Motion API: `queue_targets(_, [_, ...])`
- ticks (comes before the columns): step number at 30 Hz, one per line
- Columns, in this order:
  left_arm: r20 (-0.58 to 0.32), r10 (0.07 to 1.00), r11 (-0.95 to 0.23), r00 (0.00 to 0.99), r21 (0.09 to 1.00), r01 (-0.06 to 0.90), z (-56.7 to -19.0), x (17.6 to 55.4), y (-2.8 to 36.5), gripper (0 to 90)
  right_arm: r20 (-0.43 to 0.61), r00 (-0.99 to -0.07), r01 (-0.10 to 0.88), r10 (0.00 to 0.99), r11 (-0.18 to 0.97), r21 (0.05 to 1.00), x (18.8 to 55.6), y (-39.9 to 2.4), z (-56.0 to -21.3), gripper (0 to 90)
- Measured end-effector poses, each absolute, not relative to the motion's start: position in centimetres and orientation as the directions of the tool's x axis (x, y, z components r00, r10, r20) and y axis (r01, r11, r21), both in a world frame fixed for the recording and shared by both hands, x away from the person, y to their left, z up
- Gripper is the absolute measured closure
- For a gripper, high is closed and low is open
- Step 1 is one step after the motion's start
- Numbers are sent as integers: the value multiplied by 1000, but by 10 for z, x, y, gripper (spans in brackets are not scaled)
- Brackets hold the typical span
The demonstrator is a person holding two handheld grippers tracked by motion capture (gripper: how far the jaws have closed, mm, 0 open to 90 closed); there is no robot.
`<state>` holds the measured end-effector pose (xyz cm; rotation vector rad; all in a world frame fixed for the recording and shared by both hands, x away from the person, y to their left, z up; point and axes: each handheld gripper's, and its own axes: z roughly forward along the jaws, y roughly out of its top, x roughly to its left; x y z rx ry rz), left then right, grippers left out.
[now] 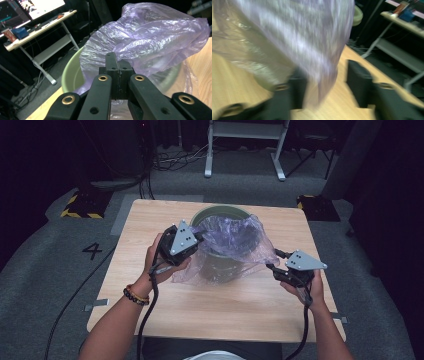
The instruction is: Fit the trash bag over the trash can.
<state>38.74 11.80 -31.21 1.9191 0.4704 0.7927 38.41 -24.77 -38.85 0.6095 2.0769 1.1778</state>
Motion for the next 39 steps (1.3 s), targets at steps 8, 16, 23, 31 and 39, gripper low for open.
queue_targets(8, [302, 668, -442, 680, 896, 36, -312, 408, 143, 899, -239, -659, 79, 713, 382, 921, 403, -257, -383, 899])
queue_targets(16, [270, 701, -426, 660, 901, 84, -317, 434, 160, 896, -247, -617, 69, 747, 364, 929, 417, -250, -363, 899])
queue_targets(23, [287, 723, -441, 629, 892, 100, -325, 459, 170, 882, -202, -609, 133, 767, 350, 927, 441, -241, -353, 866])
queue_targets(31, [219, 756, -401, 617, 900, 173, -339, 484, 177, 855, -160, -599, 200, 785, 340, 919, 458, -234, -349, 873])
queue_targets(39, [184, 757, -394, 627, 894, 215, -355, 502, 174, 894, -97, -586, 264, 804, 302, 916, 475, -234, -353, 874])
